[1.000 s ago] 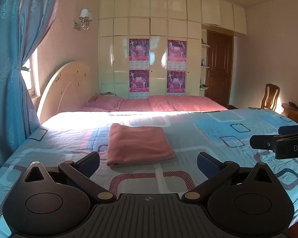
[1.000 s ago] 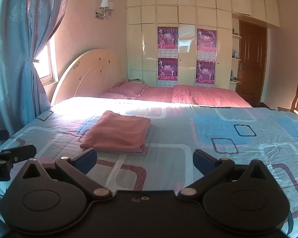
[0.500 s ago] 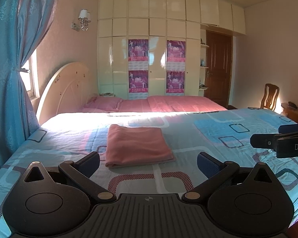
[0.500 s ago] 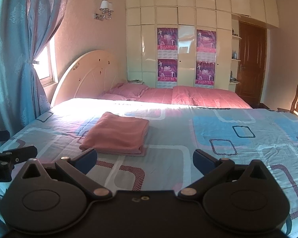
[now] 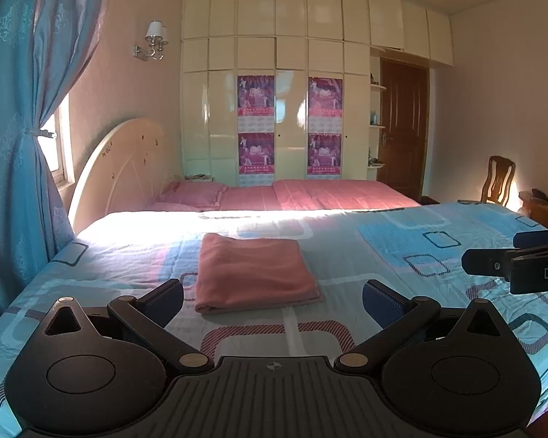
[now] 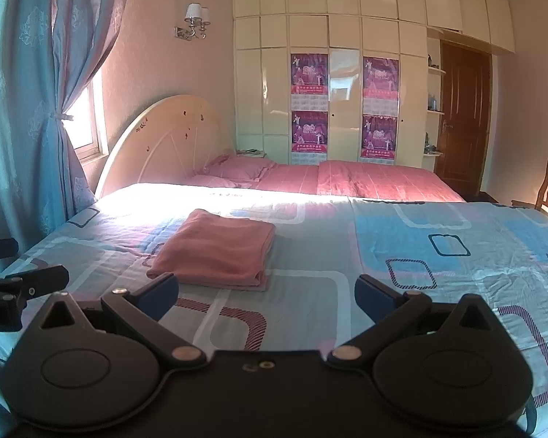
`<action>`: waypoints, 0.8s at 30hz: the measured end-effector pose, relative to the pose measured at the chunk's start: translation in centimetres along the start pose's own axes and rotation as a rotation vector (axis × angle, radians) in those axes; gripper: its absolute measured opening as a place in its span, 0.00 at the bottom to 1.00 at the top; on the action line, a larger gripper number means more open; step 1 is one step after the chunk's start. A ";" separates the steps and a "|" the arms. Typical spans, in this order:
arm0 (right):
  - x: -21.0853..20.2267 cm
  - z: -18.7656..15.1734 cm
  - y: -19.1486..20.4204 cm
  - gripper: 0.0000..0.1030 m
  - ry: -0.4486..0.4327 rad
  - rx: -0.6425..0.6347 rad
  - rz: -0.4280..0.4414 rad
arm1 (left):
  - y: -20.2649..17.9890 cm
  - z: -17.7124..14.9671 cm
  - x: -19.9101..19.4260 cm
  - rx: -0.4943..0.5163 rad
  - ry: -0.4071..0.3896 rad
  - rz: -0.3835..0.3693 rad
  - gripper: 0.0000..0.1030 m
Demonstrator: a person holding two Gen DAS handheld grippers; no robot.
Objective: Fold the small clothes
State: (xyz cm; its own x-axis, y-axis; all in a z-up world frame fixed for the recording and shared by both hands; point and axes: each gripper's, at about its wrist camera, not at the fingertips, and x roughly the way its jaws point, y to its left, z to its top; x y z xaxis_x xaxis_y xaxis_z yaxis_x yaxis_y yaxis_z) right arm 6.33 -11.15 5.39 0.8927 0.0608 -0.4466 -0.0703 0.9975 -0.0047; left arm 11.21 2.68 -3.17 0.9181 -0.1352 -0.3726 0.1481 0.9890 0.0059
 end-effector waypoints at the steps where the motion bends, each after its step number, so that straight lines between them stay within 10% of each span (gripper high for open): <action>1: 0.0 0.0 0.0 0.99 0.001 0.001 0.001 | 0.0 0.0 0.0 0.001 -0.001 0.000 1.00; 24: 0.2 0.2 0.4 0.99 0.001 -0.003 0.010 | -0.3 0.3 -0.2 -0.005 -0.005 0.017 1.00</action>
State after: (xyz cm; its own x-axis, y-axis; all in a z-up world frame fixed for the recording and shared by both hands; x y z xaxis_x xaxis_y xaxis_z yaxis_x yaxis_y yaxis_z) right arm 6.60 -10.76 5.49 0.8913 0.0706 -0.4478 -0.0806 0.9967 -0.0032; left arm 11.09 2.42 -2.78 0.9222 -0.1189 -0.3680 0.1307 0.9914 0.0072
